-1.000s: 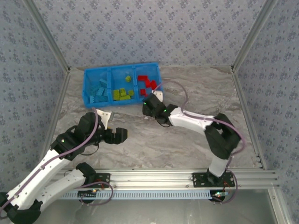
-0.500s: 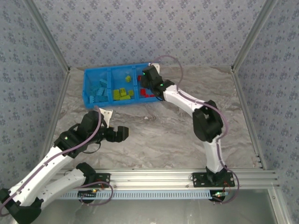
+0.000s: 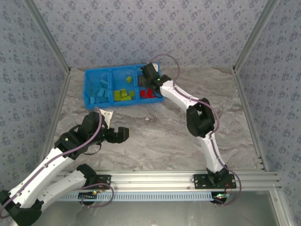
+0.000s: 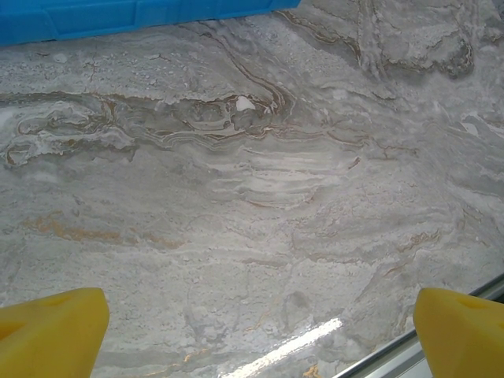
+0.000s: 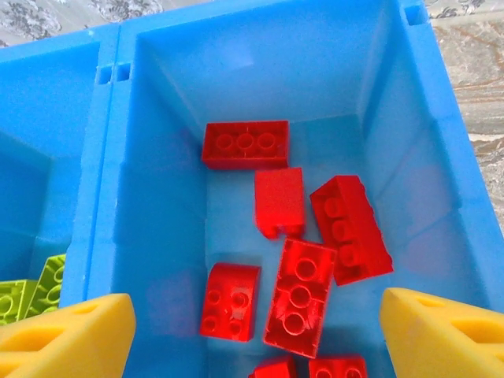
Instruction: Sort the legos into containers by color
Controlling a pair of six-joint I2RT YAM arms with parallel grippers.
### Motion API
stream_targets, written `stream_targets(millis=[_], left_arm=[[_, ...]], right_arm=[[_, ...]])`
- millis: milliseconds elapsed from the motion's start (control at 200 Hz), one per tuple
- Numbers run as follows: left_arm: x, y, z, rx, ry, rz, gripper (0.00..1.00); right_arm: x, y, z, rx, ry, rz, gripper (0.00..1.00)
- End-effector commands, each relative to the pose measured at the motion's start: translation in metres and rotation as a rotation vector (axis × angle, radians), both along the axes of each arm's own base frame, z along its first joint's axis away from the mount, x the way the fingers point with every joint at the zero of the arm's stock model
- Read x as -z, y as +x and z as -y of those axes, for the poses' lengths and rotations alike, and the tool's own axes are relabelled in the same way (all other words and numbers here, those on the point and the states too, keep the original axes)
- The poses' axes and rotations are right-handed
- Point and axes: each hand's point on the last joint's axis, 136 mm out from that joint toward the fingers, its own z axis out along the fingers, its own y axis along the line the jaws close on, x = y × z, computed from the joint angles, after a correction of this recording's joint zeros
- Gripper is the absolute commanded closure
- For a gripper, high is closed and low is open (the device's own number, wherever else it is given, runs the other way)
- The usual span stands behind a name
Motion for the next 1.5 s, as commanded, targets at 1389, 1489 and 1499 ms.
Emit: stream_targets(millis=[1389,1489,1499], left_arm=[[0.117,0.204,-0.158,-0.449,0.328,0.521,0.01],[0.122,0.21,-0.165,-0.466,0.311,0.465,0.01],[0.122,0.211,-0.167,-0.474,0.308,0.472,0.01]], right_arm=[[0.075,-0.14,0.357,0.266,-0.233,0.345,0.0],[0.075,-0.14,0.355,0.273,-0.268,0.338,0.0],[0.076,-0.14,0.356,0.279,-0.276,0.337,0.0]])
